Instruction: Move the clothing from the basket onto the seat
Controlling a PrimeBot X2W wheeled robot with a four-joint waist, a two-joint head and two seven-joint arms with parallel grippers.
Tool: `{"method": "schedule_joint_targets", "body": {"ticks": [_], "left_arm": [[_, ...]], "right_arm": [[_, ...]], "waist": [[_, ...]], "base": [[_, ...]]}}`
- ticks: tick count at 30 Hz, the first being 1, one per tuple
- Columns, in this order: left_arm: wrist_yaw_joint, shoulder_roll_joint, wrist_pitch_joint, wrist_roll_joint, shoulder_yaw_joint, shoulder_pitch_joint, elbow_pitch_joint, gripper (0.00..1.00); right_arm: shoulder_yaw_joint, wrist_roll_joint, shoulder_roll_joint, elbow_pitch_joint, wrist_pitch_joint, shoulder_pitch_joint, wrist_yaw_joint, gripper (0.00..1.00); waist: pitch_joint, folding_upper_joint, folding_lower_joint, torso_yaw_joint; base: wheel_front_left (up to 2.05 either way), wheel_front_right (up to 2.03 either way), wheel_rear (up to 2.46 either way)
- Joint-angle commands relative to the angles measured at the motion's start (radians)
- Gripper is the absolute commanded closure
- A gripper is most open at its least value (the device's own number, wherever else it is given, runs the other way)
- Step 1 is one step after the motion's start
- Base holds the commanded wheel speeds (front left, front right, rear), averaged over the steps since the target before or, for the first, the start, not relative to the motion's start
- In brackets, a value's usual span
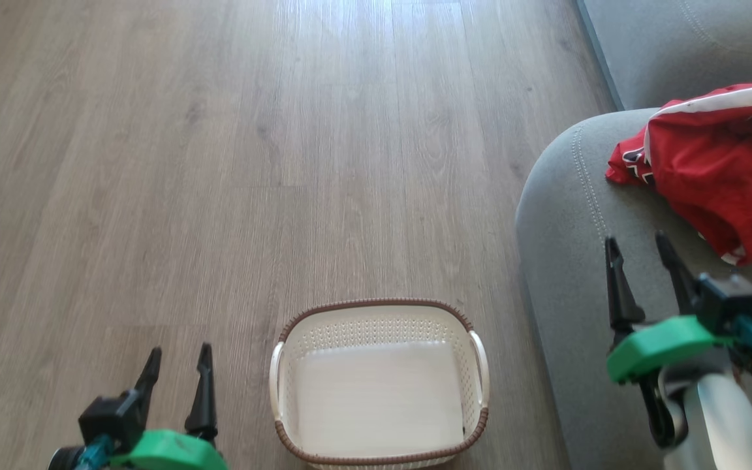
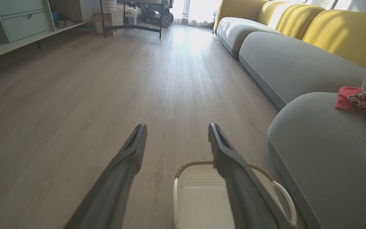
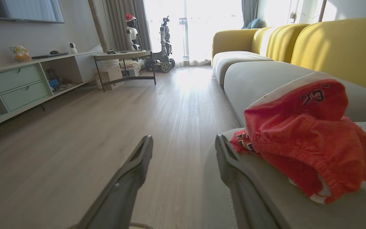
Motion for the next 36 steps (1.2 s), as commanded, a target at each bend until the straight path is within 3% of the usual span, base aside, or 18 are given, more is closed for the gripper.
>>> {"method": "schedule_joint_targets", "body": {"ticks": [1,13,21,36], "left_arm": [[0.005,0.029,-0.013,0.012,0.054,-0.024,-0.035,0.0],[-0.01,0.003,-0.013,0.07,0.146,0.074,-0.075,0.0],[-0.046,-0.005,-0.013,0.085,0.19,0.108,-0.061,0.0],[-0.074,-0.02,-0.013,0.125,0.203,0.096,-0.019,0.0]], "right_arm": [[0.024,0.008,0.007,-0.045,0.001,-0.016,0.0,0.0],[0.06,0.067,0.007,-0.147,0.025,0.131,0.0,0.0],[0.089,0.08,0.007,-0.151,0.026,0.147,0.0,0.0],[0.099,0.082,0.007,-0.128,0.018,0.143,0.0,0.0]], "waist": [[-0.001,-0.0001,0.0,0.001],[-0.015,-0.0001,0.0,0.006],[-0.021,-0.0001,0.0,0.004],[-0.026,-0.0001,0.0,0.006]], "base": [[0.0,0.0,0.0],[0.0,0.0,0.0],[0.0,0.0,0.0],[0.0,0.0,0.0]]}}
